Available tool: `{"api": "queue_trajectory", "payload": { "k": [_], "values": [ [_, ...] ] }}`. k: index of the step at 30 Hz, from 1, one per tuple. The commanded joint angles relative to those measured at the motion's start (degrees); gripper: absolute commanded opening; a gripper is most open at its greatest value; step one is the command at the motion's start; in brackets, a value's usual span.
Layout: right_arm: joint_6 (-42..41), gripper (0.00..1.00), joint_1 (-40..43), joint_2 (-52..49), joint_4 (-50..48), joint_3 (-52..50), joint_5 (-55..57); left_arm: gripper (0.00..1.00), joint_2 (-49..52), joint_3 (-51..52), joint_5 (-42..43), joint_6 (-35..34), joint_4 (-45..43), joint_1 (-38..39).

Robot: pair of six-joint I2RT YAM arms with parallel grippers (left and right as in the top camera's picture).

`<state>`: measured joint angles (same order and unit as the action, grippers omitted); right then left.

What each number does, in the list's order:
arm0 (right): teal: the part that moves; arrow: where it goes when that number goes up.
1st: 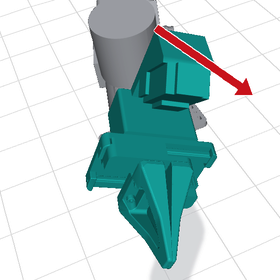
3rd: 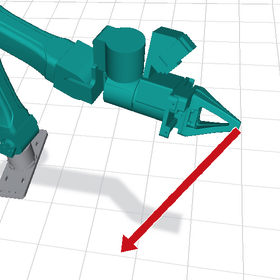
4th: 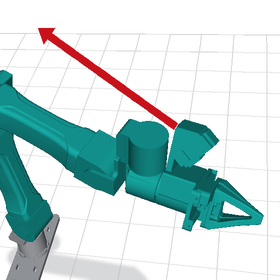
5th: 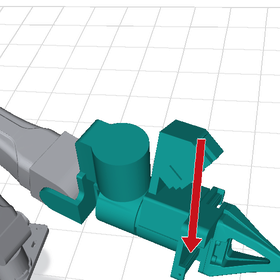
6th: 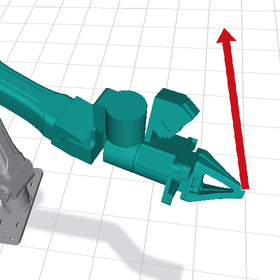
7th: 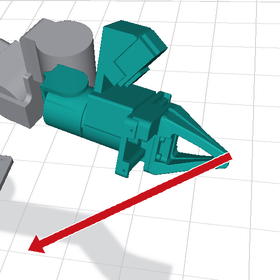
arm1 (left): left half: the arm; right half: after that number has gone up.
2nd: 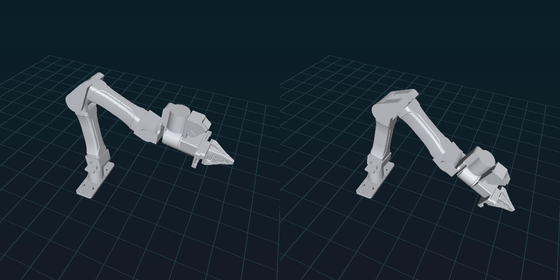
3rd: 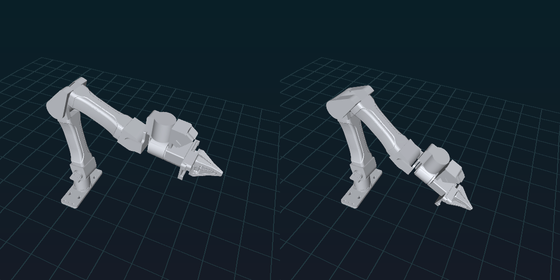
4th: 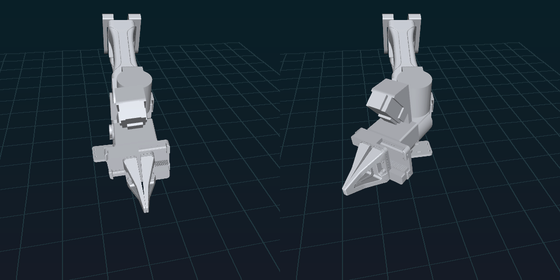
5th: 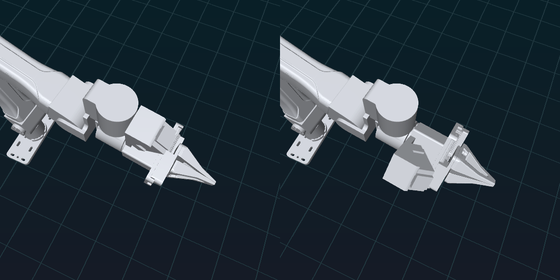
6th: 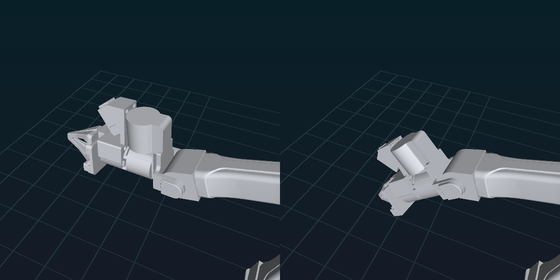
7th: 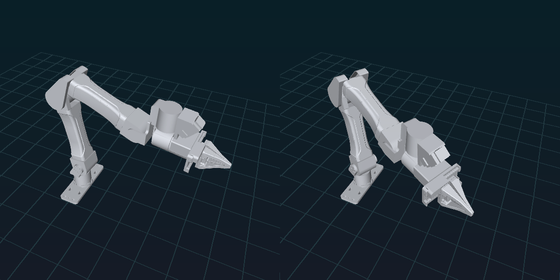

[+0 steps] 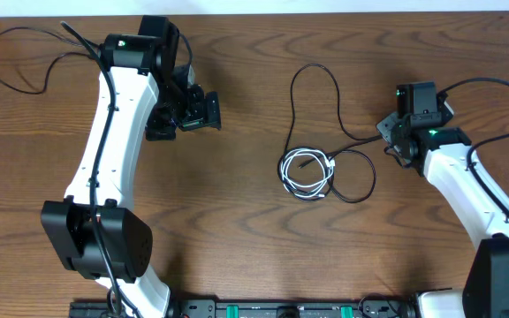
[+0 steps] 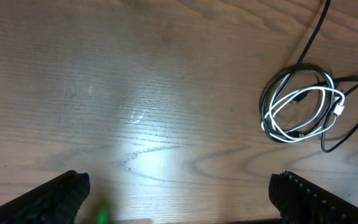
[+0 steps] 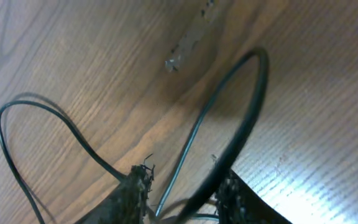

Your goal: Untangle cables

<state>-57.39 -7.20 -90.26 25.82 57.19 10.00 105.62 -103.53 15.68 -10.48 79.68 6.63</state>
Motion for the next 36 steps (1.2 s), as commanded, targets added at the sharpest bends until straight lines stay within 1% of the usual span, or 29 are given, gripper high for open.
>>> {"api": "queue_trajectory", "payload": {
  "k": [1,3,7,10,14,16,19,21,23,26,31,33,35,36],
  "values": [
    [-0.2,0.33,0.4,-0.8,-0.9,-0.2,1.4,0.98,0.1,0.6,-1.0,0.1,0.4,-0.1],
    [-0.2,0.33,0.4,-0.8,-1.5,-0.2,1.4,0.98,0.1,0.6,-1.0,0.1,0.4,-0.1],
    [-0.2,0.21,0.4,-0.8,-1.6,-0.2,1.4,0.98,0.1,0.6,-1.0,0.2,0.4,-0.1],
    [0.8,0.01,0.4,-0.7,-1.8,-0.2,1.3,0.98,0.1,0.6,-1.0,0.2,0.4,-0.1],
    [1.3,0.01,0.4,1.0,-3.4,-0.2,-0.4,0.98,0.1,0.6,-0.9,0.2,0.4,-0.1],
    [2.9,0.01,0.4,2.9,-5.2,-0.1,-3.0,0.98,0.1,0.6,-0.7,0.2,0.5,-0.1],
    [7.2,0.01,0.4,6.9,-9.7,-0.1,-9.4,0.98,0.1,0.6,0.5,0.2,0.4,-0.1],
    [8.4,0.01,0.4,10.6,-12.5,-0.1,-14.5,0.98,0.1,0.6,0.8,0.2,0.3,-0.1],
    [8.4,0.01,0.3,14.8,-15.3,-0.1,-19.4,0.98,0.1,0.6,0.8,0.2,0.1,-0.1],
    [8.4,0.01,0.3,21.0,-19.4,-0.1,-23.4,0.98,0.1,0.6,0.8,0.2,-0.4,0.0],
    [8.1,0.01,0.3,29.8,-20.9,-0.1,-24.2,0.98,0.1,0.7,0.8,0.2,-0.9,0.0],
    [6.5,0.01,0.3,32.6,-21.4,-0.1,-24.1,0.98,0.1,0.7,0.8,0.1,-0.9,0.0],
    [4.8,0.01,0.3,34.5,-23.9,-0.1,-24.1,0.98,0.1,0.7,0.8,-0.1,-0.9,0.0],
    [2.3,0.01,0.4,35.8,-27.7,-0.1,-24.5,0.98,0.2,0.7,0.8,-1.2,-0.9,0.1]
  ]
}}
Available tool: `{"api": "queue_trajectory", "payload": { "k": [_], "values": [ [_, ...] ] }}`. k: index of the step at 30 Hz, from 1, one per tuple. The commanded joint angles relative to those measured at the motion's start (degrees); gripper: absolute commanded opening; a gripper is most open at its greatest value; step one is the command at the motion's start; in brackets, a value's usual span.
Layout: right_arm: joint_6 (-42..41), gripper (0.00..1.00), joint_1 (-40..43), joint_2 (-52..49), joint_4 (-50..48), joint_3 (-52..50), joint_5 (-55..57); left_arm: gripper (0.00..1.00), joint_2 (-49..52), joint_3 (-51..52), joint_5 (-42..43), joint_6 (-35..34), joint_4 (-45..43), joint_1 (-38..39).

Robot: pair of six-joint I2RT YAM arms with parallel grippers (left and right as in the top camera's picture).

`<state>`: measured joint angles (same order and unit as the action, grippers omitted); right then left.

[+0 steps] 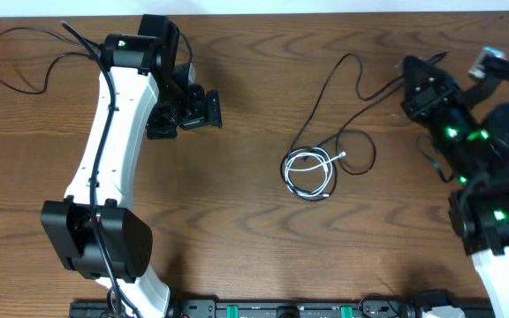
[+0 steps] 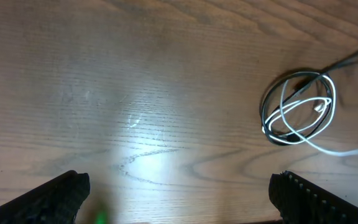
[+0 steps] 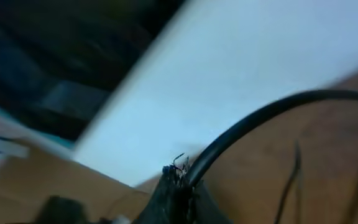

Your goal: Untangle cables

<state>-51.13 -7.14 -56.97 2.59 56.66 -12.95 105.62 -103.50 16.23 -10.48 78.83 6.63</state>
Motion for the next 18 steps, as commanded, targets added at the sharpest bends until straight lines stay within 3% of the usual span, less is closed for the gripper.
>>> {"api": "queue_trajectory", "payload": {
  "k": [1,5,18],
  "values": [
    [-5.5,0.01,0.3,3.0,-7.0,0.4,-2.0,0.98,0.1,0.7,0.2,-1.4,0.0,0.2],
    [-9.9,0.01,0.3,3.2,-13.0,1.9,-4.7,0.98,0.1,1.0,0.2,-1.4,0.0,0.5],
    [-8.2,0.01,0.3,-0.8,-7.9,21.4,-5.6,0.98,0.2,2.4,0.2,-1.4,-0.7,0.5]
  ]
}}
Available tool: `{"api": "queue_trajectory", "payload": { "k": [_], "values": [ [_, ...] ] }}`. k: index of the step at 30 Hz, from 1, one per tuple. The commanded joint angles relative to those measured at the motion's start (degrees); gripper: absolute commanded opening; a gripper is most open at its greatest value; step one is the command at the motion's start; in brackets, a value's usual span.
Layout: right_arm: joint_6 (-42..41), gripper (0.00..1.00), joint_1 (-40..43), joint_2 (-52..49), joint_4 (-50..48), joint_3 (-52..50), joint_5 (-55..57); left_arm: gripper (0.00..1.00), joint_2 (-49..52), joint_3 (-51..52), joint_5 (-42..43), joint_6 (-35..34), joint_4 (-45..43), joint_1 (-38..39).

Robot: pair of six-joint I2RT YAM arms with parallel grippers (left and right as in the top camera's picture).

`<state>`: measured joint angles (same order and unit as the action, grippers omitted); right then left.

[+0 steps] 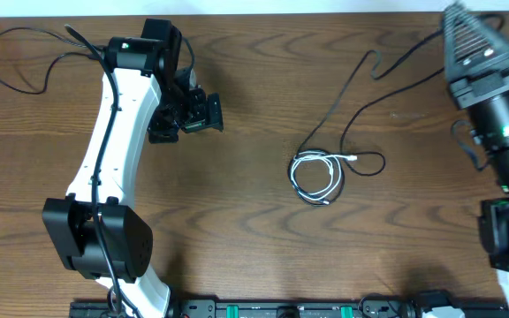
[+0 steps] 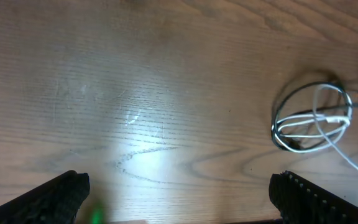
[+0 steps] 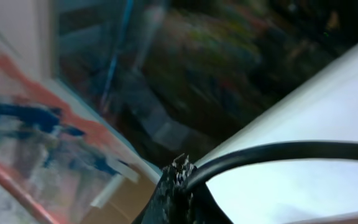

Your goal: Untangle cables

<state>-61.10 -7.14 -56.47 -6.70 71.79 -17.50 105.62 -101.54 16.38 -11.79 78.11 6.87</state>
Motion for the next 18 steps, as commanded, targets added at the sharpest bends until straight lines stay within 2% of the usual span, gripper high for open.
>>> {"api": "queue_trajectory", "payload": {
  "k": [1,4,7,11,18],
  "values": [
    [3.1,0.01,0.3,-2.2,3.2,9.0,-1.3,0.98,0.2,0.5,0.0,-0.1,0.0,0.2],
    [9.9,0.01,0.3,-5.0,10.7,16.6,-2.2,0.98,0.2,0.5,0.1,-0.1,0.1,0.2],
    [17.0,0.01,0.3,-8.5,23.6,24.0,-2.2,0.98,0.2,0.5,0.1,-0.1,0.1,0.2],
    [21.0,0.01,0.3,-13.1,34.9,27.6,-2.7,0.98,0.2,0.5,1.2,-0.1,0.0,0.2],
    [21.0,0.01,-1.4,-17.8,34.7,29.3,-9.4,0.98,0.2,0.5,1.2,-0.1,0.0,0.4]
  ]
}}
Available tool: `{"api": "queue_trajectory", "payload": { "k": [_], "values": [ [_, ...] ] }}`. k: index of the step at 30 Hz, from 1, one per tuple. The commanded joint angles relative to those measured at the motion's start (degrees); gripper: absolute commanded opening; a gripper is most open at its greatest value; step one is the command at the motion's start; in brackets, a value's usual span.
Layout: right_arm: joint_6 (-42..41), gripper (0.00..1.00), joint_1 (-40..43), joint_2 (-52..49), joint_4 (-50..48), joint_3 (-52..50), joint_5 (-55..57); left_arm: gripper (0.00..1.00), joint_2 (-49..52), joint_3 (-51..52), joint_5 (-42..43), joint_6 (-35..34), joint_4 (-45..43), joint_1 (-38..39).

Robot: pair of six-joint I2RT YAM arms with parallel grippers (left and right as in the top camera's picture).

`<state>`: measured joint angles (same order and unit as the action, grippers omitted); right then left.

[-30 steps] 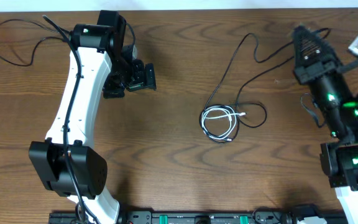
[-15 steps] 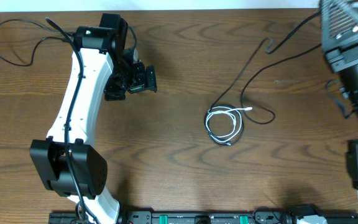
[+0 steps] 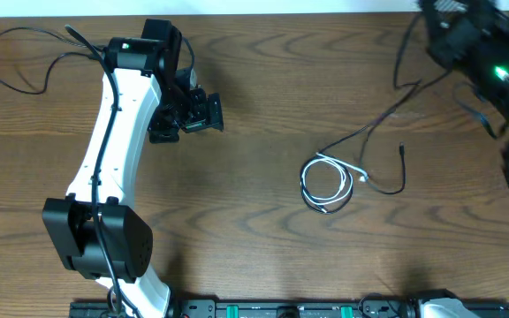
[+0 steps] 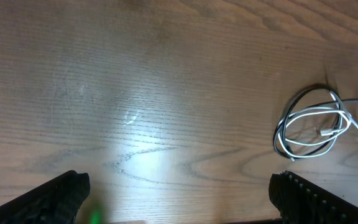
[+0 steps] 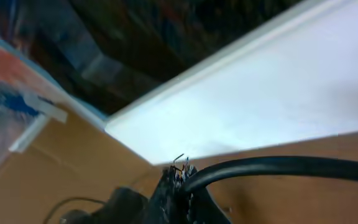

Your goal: Untangle cables

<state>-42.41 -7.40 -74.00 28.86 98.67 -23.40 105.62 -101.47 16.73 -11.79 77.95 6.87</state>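
A small coil of white cable (image 3: 325, 187) lies right of the table's middle, with a black cable (image 3: 367, 131) still looped through it. The black cable climbs from the coil to the far right corner. There my right gripper (image 5: 182, 180), raised high above the table, is shut on the cable (image 5: 278, 167). The cable's free end (image 3: 402, 150) lies just right of the coil. In the left wrist view the coil (image 4: 312, 124) shows at the right. My left gripper (image 4: 179, 208) hovers open over bare wood at the far left, well away from the coil.
A thin black lead (image 3: 25, 53) loops over the table's far-left corner behind my left arm (image 3: 113, 150). My right arm (image 3: 493, 71) fills the far right corner. The table's far edge (image 3: 325, 12) meets a white wall.
The coil has slid a little to the right and nearer the front. The black cable's free end now lies out to the coil's right. My left gripper has not moved.
My right gripper was low on the table right of the coil, shut on the black cable, which made wide loops. Then it was lifted at the far right, then higher. The black loops have shrunk and the coil has shifted right.
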Motion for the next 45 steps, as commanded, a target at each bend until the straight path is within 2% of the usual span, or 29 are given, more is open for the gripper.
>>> {"api": "queue_trajectory", "payload": {
  "k": [1,4,9,13,15,17,20,31,39,45],
  "values": [
    [2.3,0.01,-1.5,-0.6,-1.2,3.3,-3.5,0.98,0.2,0.5,0.8,-0.1,0.2,0.5],
    [2.3,0.02,-2.3,-1.4,-1.6,6.7,-3.4,0.98,0.2,0.5,2.7,0.4,0.3,1.1],
    [5.2,0.02,-2.3,-1.4,4.3,9.7,1.7,0.98,0.2,0.5,17.7,9.4,0.4,2.9],
    [8.4,0.01,-2.4,-2.3,14.6,9.6,10.0,0.98,0.2,0.5,18.9,9.6,0.4,5.4],
    [9.9,0.01,-2.4,-3.5,18.4,9.6,10.6,0.98,0.2,0.5,18.8,9.3,0.2,7.1],
    [10.4,0.01,-2.5,-5.3,21.7,9.5,10.6,0.98,0.2,0.9,16.9,6.0,-0.4,8.8],
    [10.4,0.01,-2.4,-8.0,24.8,9.5,10.4,0.98,0.2,2.0,9.9,-1.1,-1.9,10.7],
    [10.4,0.01,-2.8,-15.5,29.7,9.5,4.8,0.98,0.9,11.9,9.7,-7.0,-12.1,19.4],
    [12.8,0.01,-4.3,-16.7,32.3,9.5,4.9,0.86,1.7,17.6,6.6,-12.6,-18.9,22.8],
    [12.9,0.01,-5.1,-16.7,32.3,9.5,4.9,0.69,1.7,22.2,6.5,-14.8,-24.9,23.4]
  ]
}}
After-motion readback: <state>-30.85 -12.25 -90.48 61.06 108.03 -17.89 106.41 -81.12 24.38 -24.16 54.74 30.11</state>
